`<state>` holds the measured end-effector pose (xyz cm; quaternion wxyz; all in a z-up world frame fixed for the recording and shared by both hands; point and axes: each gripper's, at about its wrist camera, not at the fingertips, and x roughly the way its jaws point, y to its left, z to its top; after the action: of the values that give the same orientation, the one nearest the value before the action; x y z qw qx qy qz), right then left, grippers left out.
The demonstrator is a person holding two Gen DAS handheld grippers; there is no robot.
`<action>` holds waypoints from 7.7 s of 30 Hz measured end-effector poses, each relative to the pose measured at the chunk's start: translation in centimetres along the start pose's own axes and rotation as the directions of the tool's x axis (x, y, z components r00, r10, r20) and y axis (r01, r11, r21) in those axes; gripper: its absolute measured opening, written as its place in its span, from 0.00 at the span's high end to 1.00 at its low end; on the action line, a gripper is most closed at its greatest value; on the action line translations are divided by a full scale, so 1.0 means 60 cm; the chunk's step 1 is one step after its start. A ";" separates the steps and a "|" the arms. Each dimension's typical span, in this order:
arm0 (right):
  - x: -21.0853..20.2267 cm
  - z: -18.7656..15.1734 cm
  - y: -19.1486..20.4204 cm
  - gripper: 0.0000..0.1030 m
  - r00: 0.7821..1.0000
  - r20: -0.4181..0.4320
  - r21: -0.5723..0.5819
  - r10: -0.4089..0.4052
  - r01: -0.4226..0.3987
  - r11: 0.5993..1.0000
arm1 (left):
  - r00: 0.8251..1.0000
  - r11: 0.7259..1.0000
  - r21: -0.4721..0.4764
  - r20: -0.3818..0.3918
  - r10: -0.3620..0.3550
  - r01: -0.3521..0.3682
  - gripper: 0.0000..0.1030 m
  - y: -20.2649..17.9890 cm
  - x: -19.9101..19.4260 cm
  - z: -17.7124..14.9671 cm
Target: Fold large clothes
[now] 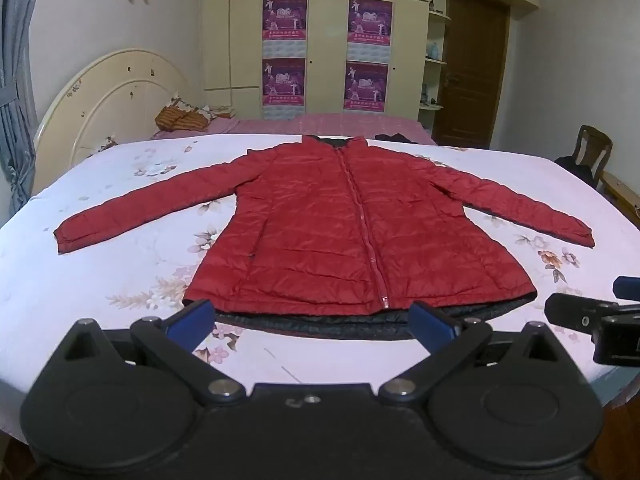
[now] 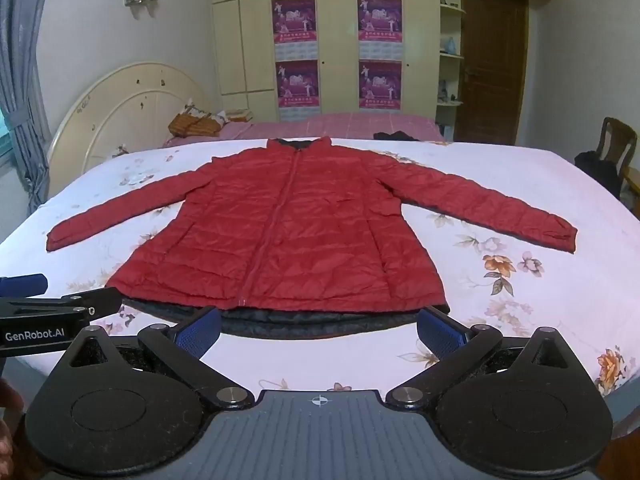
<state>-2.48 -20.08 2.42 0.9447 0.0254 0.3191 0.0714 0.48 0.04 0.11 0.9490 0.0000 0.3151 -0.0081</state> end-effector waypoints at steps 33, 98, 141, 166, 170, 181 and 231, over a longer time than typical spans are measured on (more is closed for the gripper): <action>-0.004 0.007 0.002 0.00 1.000 0.009 -0.004 -0.001 0.001 1.000 | 1.000 1.000 0.003 0.014 -0.009 0.009 0.00 -0.009 -0.003 0.007; 0.109 0.060 -0.043 0.00 0.998 0.005 0.128 -0.055 0.054 0.990 | 0.999 0.991 -0.123 -0.006 -0.053 0.051 0.00 0.049 0.114 0.063; 0.376 0.107 -0.575 0.53 0.915 -0.122 0.687 -0.383 0.357 0.633 | 0.990 0.998 0.002 -0.126 -0.066 0.067 0.00 -0.140 0.521 0.224; 0.415 0.175 -0.610 0.92 0.893 0.020 0.615 -0.449 0.343 0.710 | 0.983 0.998 -0.061 -0.183 0.013 -0.025 0.01 -0.117 0.618 0.278; 0.435 0.231 -0.535 0.92 0.921 0.099 0.504 -0.376 0.279 0.818 | 0.981 0.995 -0.089 -0.194 0.025 -0.043 0.01 -0.081 0.618 0.279; 0.521 0.297 -0.220 0.92 0.995 0.099 0.193 -0.022 0.002 0.981 | 0.975 0.987 -0.152 -0.223 0.012 -0.047 0.01 0.074 0.627 0.271; 0.584 0.265 -0.176 0.84 0.997 0.015 0.253 -0.080 0.074 0.965 | 0.985 0.979 -0.178 -0.119 -0.124 0.102 0.84 0.176 0.715 0.321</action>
<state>35.96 -25.27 -6.91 0.9398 0.1338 0.3144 -0.0068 46.55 9.84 -10.18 0.9211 -0.0987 0.3749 -0.0350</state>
